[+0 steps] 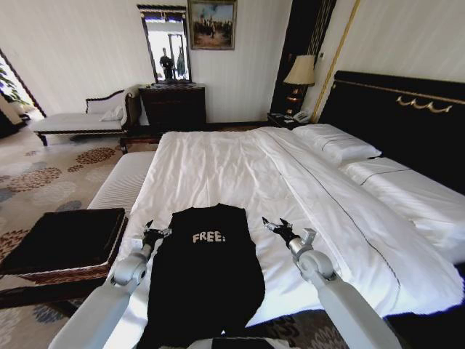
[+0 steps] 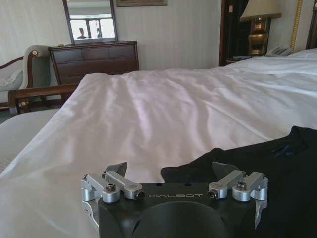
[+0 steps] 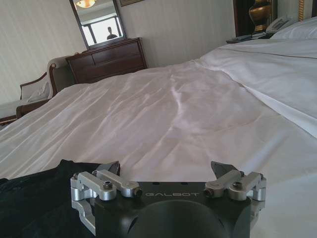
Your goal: Fold the clothes on the bed and place them into the basket.
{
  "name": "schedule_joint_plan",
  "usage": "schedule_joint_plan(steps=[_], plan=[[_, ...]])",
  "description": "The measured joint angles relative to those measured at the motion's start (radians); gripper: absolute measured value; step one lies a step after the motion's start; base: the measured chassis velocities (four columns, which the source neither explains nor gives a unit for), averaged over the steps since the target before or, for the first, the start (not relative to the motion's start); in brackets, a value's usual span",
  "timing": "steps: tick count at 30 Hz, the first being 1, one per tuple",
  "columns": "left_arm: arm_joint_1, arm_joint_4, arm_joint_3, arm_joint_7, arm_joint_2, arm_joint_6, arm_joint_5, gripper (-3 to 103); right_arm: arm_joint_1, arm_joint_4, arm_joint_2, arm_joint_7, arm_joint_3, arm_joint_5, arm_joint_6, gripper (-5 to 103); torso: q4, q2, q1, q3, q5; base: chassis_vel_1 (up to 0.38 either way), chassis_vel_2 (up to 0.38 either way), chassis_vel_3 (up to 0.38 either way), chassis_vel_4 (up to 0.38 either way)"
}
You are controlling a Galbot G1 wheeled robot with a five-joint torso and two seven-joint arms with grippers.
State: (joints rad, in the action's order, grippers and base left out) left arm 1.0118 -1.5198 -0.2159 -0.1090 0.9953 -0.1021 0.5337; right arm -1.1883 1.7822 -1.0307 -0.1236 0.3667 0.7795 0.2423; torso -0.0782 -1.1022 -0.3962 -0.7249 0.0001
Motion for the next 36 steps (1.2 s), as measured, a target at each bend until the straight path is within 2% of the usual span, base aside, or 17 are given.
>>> schedule_joint_plan(steps=[6, 15, 20, 22, 24, 25, 27, 28, 29, 31, 35, 36], plan=[[-0.048, 0.054, 0.052, 0.001, 0.040, -0.001, -0.010, 98, 0.001, 0.011, 0.017, -0.005, 0.011, 0.012, 0.005, 100, 0.0004, 0.000, 0.000, 0.000, 0.0000, 0.000, 0.000, 0.000, 0.000], [-0.074, 0.128, 0.052, -0.002, 0.070, 0.000, -0.036, 98, 0.014, -0.001, 0.031, -0.006, 0.000, 0.017, 0.006, 100, 0.0005, 0.000, 0.000, 0.000, 0.0001, 0.000, 0.000, 0.000, 0.000], [-0.101, 0.165, 0.055, -0.010, 0.091, 0.003, -0.036, 93, 0.013, 0.002, 0.043, -0.006, -0.001, 0.022, 0.006, 100, 0.0003, 0.000, 0.000, 0.000, 0.0000, 0.000, 0.000, 0.000, 0.000], [-0.110, 0.180, 0.057, -0.012, 0.098, 0.003, -0.036, 89, 0.008, 0.005, 0.049, -0.006, 0.002, 0.024, 0.006, 100, 0.0003, 0.000, 0.000, 0.000, 0.0000, 0.000, 0.000, 0.000, 0.000], [-0.121, 0.197, 0.061, -0.012, 0.105, 0.002, -0.039, 79, 0.003, 0.008, 0.052, -0.006, 0.006, 0.026, 0.006, 100, 0.0002, 0.000, 0.000, 0.000, 0.0000, 0.000, 0.000, 0.000, 0.000], [-0.121, 0.197, 0.061, -0.012, 0.105, 0.002, -0.039, 79, 0.003, 0.008, 0.052, -0.006, 0.006, 0.026, 0.006, 100, 0.0002, 0.000, 0.000, 0.000, 0.0000, 0.000, 0.000, 0.000, 0.000], [-0.128, 0.207, 0.067, -0.013, 0.111, 0.002, -0.041, 68, 0.000, 0.013, 0.054, -0.006, 0.010, 0.028, 0.006, 100, 0.0002, 0.000, 0.000, 0.000, -0.0001, 0.000, 0.000, 0.000, 0.000], [-0.129, 0.207, 0.068, -0.014, 0.112, 0.002, -0.041, 68, 0.000, 0.013, 0.055, -0.006, 0.011, 0.028, 0.006, 100, 0.0003, 0.000, 0.000, 0.000, -0.0001, 0.000, 0.000, 0.000, 0.000], [-0.130, 0.207, 0.069, -0.016, 0.113, 0.002, -0.042, 57, -0.002, 0.016, 0.055, -0.006, 0.011, 0.028, 0.006, 100, 0.0002, 0.000, 0.000, 0.000, -0.0001, 0.000, 0.000, 0.000, 0.000], [-0.131, 0.206, 0.070, -0.018, 0.113, 0.002, -0.042, 57, -0.002, 0.016, 0.055, -0.006, 0.011, 0.028, 0.006, 100, 0.0003, 0.000, 0.000, 0.000, -0.0001, 0.000, 0.000, 0.000, 0.000], [-0.134, 0.208, 0.071, -0.021, 0.111, 0.002, -0.041, 35, -0.004, 0.017, 0.054, -0.006, 0.010, 0.026, 0.006, 100, 0.0003, 0.000, 0.000, 0.000, -0.0001, 0.000, 0.000, 0.000, 0.000], [-0.134, 0.208, 0.071, -0.021, 0.111, 0.002, -0.041, 35, -0.004, 0.017, 0.054, -0.006, 0.010, 0.026, 0.006, 100, 0.0003, 0.000, 0.000, 0.000, -0.0001, 0.000, 0.000, 0.000, 0.000]])
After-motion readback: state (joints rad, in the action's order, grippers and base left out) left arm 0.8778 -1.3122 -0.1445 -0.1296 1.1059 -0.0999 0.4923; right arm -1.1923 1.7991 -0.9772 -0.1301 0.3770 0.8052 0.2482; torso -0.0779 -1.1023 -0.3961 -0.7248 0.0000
